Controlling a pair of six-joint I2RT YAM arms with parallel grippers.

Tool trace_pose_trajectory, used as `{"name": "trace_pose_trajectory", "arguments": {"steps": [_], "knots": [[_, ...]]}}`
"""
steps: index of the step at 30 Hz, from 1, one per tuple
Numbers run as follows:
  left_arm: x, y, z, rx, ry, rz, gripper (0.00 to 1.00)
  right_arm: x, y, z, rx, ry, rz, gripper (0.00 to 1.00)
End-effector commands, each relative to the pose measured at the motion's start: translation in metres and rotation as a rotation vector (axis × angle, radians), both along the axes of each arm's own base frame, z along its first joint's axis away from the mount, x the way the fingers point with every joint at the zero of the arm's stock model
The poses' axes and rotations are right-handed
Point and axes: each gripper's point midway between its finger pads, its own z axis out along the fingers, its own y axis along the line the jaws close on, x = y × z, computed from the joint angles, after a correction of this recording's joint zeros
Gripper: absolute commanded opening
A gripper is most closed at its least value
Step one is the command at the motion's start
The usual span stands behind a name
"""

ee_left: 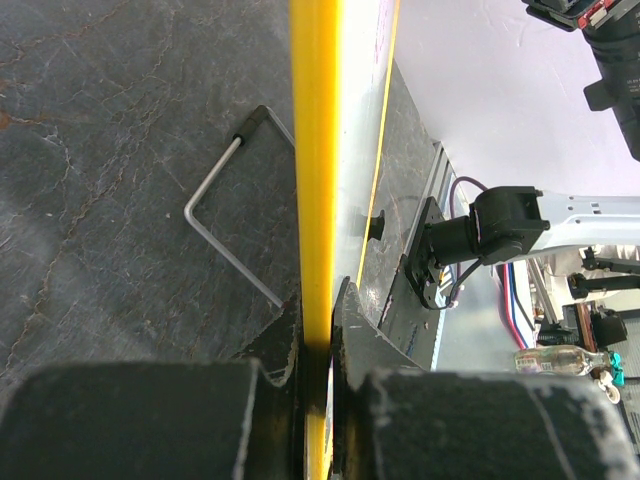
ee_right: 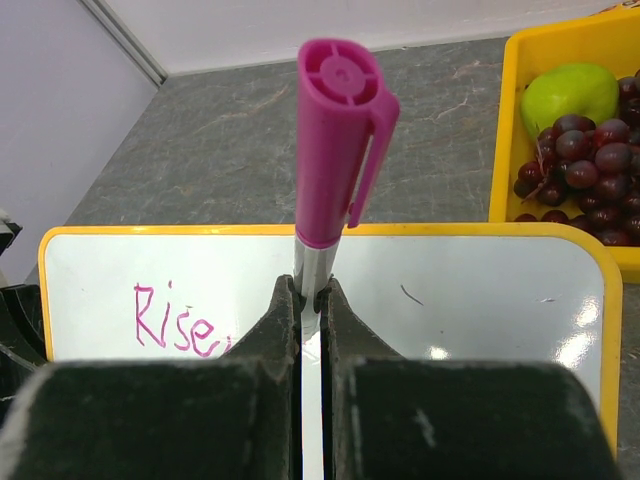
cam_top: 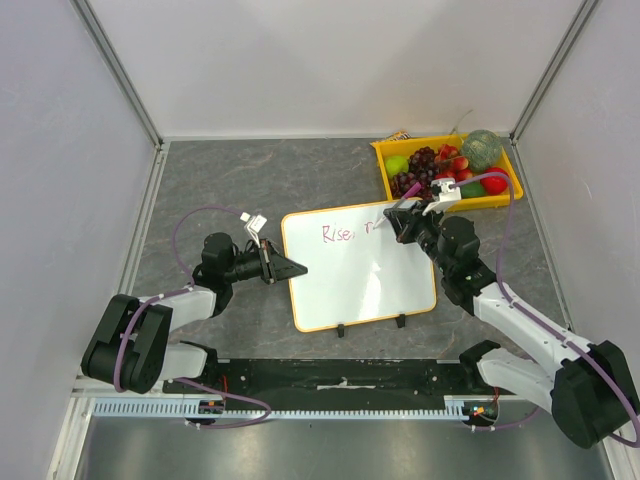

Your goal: Write a sentence on the whiteboard

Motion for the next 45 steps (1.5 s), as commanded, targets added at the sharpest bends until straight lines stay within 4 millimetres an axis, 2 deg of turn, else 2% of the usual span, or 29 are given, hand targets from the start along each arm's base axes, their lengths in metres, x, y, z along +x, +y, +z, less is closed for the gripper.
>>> {"name": "trace_pose_trajectory", "arguments": {"steps": [1, 7, 16, 31, 45], "knots": [[0.018, 0.02, -0.044, 0.18, -0.022, 0.133, 0.02, 0.005, -0.004, 0.003, 0.0, -0.024, -0.021, 0.0], [0.018, 0.02, -0.044, 0.18, -0.023, 0.131, 0.02, 0.008, -0.013, -0.004, -0.028, -0.002, -0.062, 0.0], [0.019, 0.02, -0.045, 0.182, -0.022, 0.134, 0.02, 0.014, -0.025, 0.0, -0.032, 0.0, -0.11, 0.0], [0.018, 0.02, -0.045, 0.181, -0.019, 0.131, 0.02, 0.025, -0.017, 0.021, -0.003, -0.035, -0.094, 0.0], [0.019, 0.02, -0.045, 0.18, -0.02, 0.133, 0.02, 0.017, -0.005, 0.001, -0.001, 0.015, -0.025, 0.0]]}}
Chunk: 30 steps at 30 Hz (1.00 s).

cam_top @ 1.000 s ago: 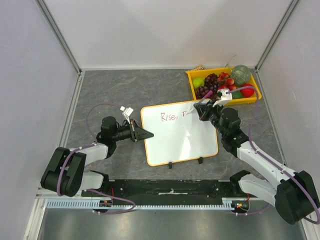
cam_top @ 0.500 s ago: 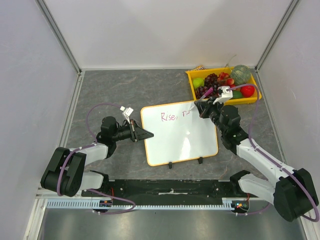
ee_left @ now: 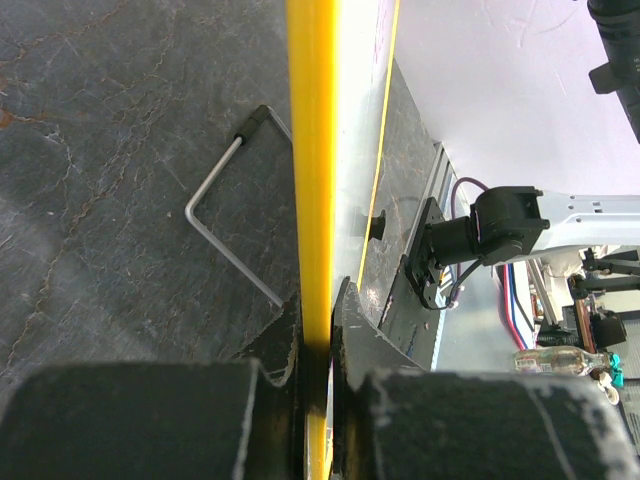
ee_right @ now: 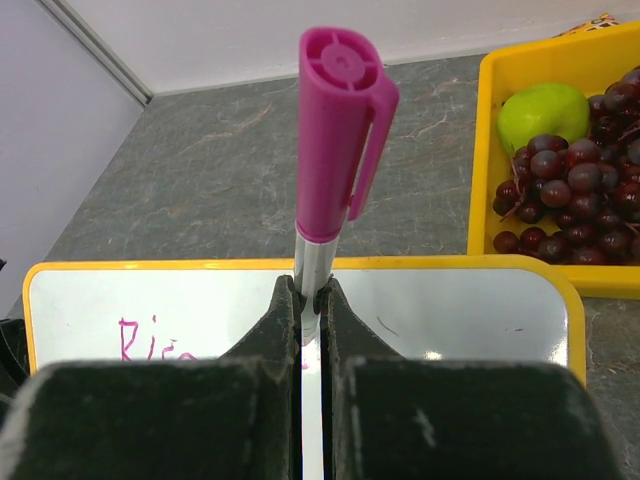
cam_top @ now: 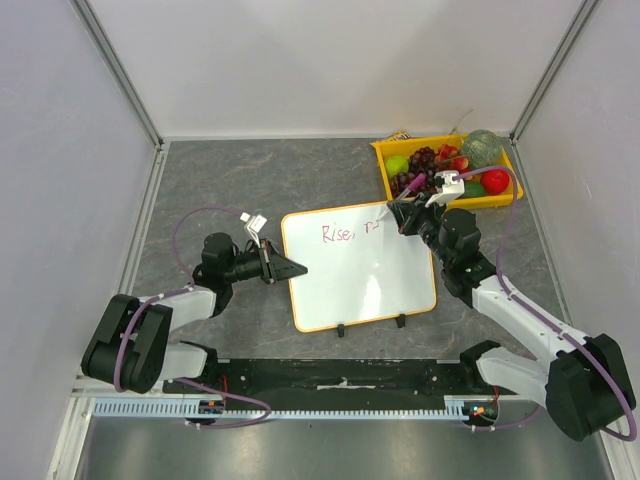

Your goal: Write a sentence on the whiteboard

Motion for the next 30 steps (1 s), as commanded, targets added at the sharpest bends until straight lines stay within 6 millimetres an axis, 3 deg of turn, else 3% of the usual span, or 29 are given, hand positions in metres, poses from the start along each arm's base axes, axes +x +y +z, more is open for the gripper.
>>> {"name": "trace_pose_trajectory", "arguments": {"steps": [1, 13, 25, 30], "knots": [[0.018, 0.02, -0.044, 0.18, -0.023, 0.128, 0.02, -0.001, 0.002, -0.007, -0.007, 0.02, 0.018, 0.0], [0.018, 0.02, -0.045, 0.181, -0.022, 0.128, 0.02, -0.01, 0.009, -0.025, -0.011, 0.062, 0.069, 0.0], [0.018, 0.02, -0.044, 0.18, -0.022, 0.129, 0.02, -0.019, 0.001, -0.04, -0.039, 0.096, 0.053, 0.0], [0.018, 0.02, -0.044, 0.18, -0.022, 0.129, 0.02, -0.02, -0.005, -0.038, -0.046, 0.088, 0.03, 0.0]]}}
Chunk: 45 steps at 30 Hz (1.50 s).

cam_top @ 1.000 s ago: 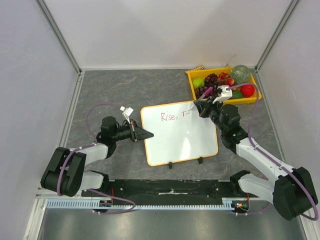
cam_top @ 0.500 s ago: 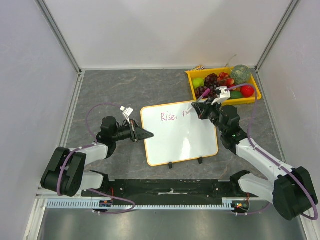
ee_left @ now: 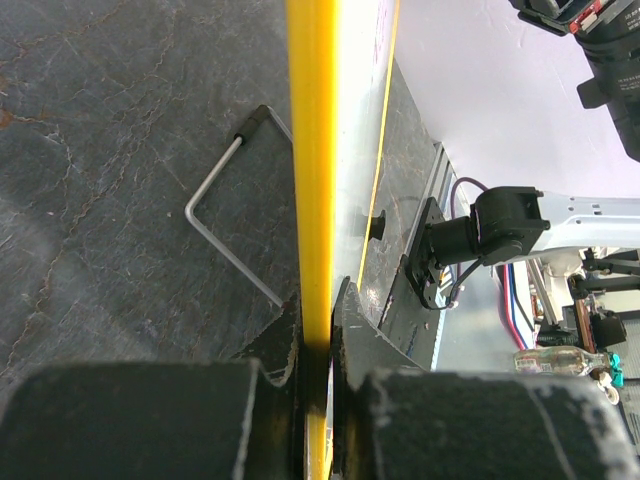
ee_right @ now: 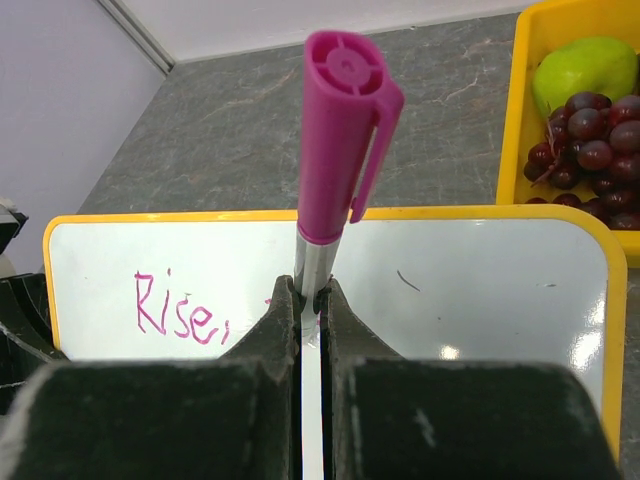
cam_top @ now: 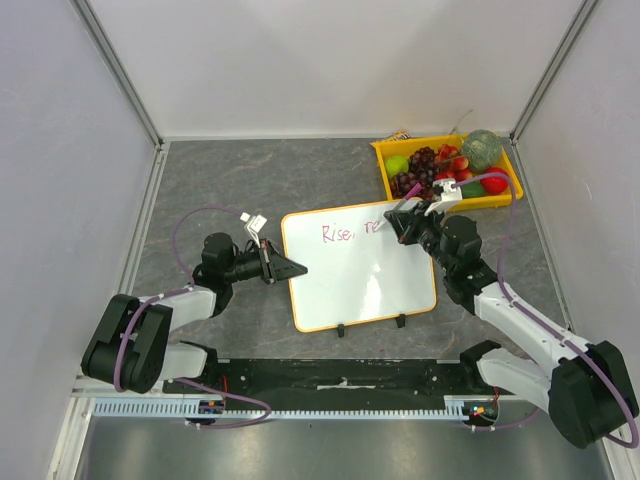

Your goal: Write a sentence on the whiteboard

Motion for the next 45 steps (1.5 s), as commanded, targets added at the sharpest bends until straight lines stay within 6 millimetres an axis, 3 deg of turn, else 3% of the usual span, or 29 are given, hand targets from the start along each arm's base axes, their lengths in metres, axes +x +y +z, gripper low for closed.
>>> {"name": "trace_pose_trajectory", "arguments": {"steps": [1, 14, 28, 38, 45], "knots": [[0.018, 0.02, -0.045, 0.18, -0.019, 0.127, 0.02, -0.004, -0.012, -0.023, -0.068, 0.052, -0.037, 0.0], [0.018, 0.019, -0.044, 0.179, -0.022, 0.127, 0.02, 0.006, -0.024, -0.012, -0.067, 0.03, -0.122, 0.0], [0.019, 0.02, -0.045, 0.181, -0.022, 0.129, 0.02, 0.004, -0.033, 0.04, 0.012, -0.08, -0.164, 0.0], [0.018, 0.02, -0.045, 0.181, -0.02, 0.128, 0.02, 0.012, -0.044, 0.043, -0.004, -0.084, -0.206, 0.0], [0.018, 0.02, -0.045, 0.181, -0.019, 0.126, 0.02, 0.013, -0.037, 0.053, 0.025, -0.105, -0.169, 0.0]]}}
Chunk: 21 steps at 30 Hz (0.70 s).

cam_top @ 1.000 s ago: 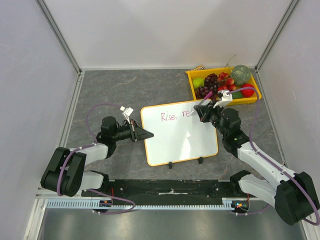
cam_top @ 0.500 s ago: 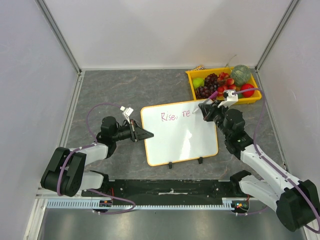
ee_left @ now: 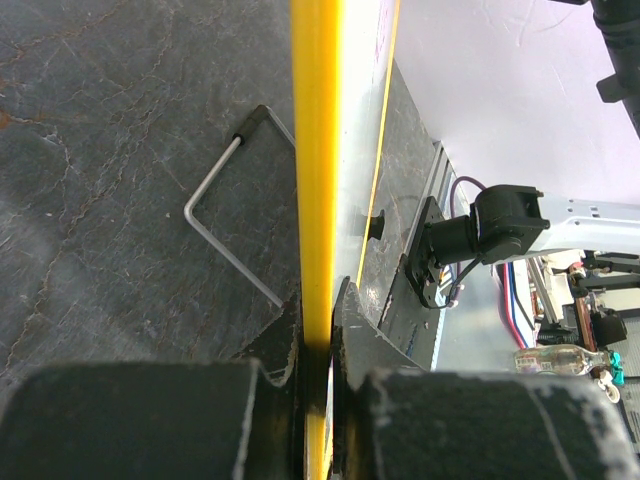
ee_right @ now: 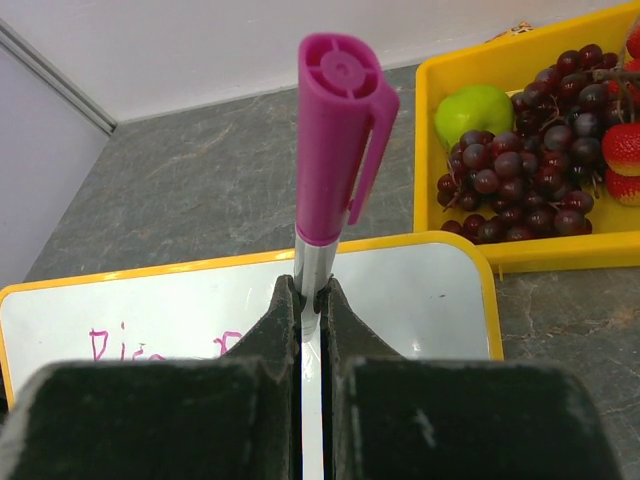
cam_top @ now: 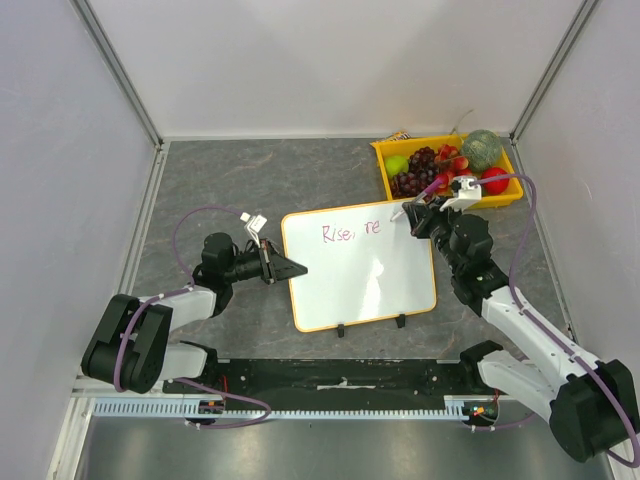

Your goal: Write a sentence on the whiteboard

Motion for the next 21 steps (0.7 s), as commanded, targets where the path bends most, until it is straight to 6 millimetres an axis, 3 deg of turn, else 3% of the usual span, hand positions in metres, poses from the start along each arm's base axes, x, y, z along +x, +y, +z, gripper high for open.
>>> {"name": "trace_pose_trajectory", "arguments": {"steps": [1, 21], "knots": [[0.0185, 0.0199, -0.0454, 0.181, -0.016, 0.131, 0.02, 0.0066, 0.0049, 0.0365, 0.034, -0.082, 0.016, 0.0], [0.019, 0.02, -0.0457, 0.183, -0.016, 0.131, 0.02, 0.0051, 0.0126, 0.0409, 0.046, -0.101, 0.059, 0.0]]}}
